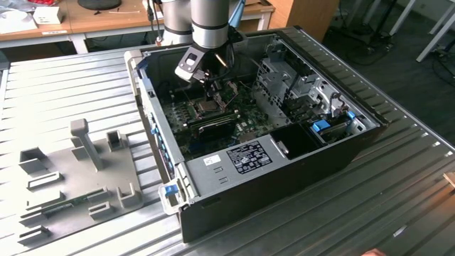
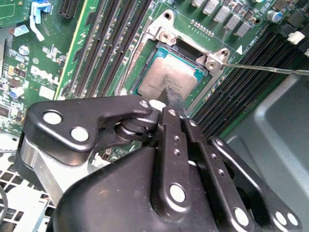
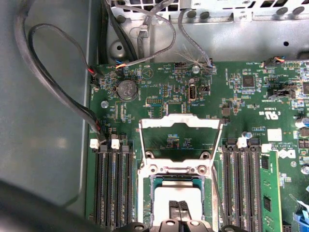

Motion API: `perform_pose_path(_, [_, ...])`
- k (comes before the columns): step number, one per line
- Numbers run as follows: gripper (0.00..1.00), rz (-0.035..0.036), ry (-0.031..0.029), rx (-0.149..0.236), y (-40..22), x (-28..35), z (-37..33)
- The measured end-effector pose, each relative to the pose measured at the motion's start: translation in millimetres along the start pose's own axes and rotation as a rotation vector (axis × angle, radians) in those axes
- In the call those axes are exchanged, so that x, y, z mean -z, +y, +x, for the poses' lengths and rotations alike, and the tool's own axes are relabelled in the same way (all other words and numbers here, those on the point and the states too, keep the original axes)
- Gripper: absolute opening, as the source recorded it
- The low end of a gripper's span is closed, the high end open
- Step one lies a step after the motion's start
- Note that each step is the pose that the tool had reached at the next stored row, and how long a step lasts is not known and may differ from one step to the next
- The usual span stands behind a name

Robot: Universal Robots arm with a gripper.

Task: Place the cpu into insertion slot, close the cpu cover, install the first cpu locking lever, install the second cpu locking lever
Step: 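Place the cpu into insertion slot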

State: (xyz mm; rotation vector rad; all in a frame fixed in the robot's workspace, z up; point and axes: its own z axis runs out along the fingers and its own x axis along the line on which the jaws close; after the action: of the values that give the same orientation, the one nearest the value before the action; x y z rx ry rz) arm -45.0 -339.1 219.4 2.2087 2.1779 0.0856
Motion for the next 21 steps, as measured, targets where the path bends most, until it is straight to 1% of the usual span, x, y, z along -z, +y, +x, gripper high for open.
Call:
perform_pose_path(1, [0.10,-0.0001,0.0000,0.000,0.0,0.0,0.0])
perform_pose_path(10, [0.10,0.0001,-0.0001,0.000,-0.6,0.1,0.0])
perform_pose_path(12, [0.10,0.0000,0.0000,0.000,-2.0,-0.8,0.0])
perform_pose_path(15, [0.10,0.0000,0.0001,0.000,-2.3,-4.3,-0.1])
perform_pose_path(21, [0.10,0.0001,-0.0001,0.000,-2.4,-4.8,-0.1])
